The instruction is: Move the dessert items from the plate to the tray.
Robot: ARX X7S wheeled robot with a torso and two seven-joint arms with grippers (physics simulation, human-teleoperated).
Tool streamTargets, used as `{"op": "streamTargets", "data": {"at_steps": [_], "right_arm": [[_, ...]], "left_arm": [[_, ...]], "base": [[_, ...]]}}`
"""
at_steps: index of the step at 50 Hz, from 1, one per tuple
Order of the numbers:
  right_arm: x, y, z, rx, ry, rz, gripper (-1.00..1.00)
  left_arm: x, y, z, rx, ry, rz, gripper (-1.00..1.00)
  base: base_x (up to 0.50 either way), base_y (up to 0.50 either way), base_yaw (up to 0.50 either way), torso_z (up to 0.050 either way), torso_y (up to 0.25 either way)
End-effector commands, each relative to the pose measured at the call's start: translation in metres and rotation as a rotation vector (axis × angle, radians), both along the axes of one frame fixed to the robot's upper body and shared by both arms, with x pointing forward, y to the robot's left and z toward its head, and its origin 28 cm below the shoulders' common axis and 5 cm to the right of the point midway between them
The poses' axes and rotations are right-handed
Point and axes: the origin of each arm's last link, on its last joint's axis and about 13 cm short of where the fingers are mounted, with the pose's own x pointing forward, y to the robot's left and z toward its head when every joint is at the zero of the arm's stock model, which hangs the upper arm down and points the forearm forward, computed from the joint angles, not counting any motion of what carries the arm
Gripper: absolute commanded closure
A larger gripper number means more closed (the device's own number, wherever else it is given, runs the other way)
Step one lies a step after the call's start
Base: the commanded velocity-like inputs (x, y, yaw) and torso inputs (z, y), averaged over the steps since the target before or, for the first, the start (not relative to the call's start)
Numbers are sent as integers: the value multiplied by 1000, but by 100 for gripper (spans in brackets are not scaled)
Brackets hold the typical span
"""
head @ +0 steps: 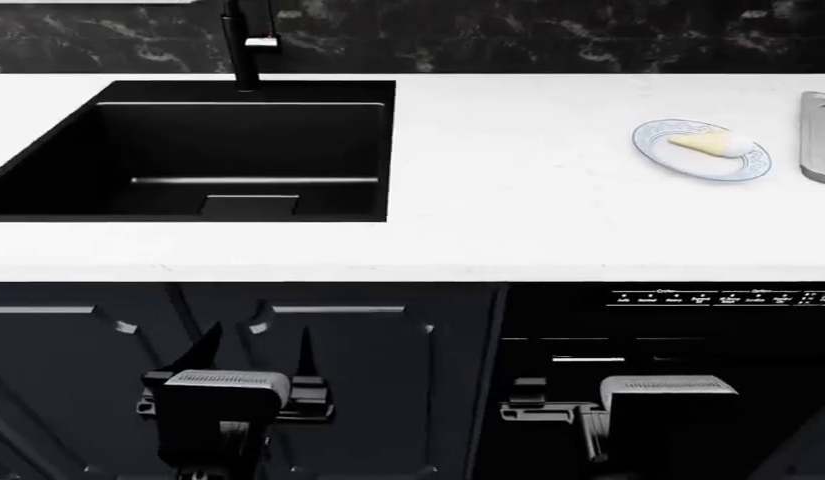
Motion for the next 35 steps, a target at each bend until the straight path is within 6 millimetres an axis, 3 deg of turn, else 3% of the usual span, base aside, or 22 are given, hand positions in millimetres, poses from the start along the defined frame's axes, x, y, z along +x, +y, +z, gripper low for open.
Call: {"op": "streamTargets", "data": {"at_steps": [1,35], "right_arm": [[-1,-1,5,0,-8,-1,-100],[-3,-1,5,-9,-11,2,-100]], "left_arm": [[0,0,3,-10,1,-5,-100],[-2,1,2,-18,2,-11,-100]], "base": [[0,-500,0,50,0],[0,-500,0,50,6]]}}
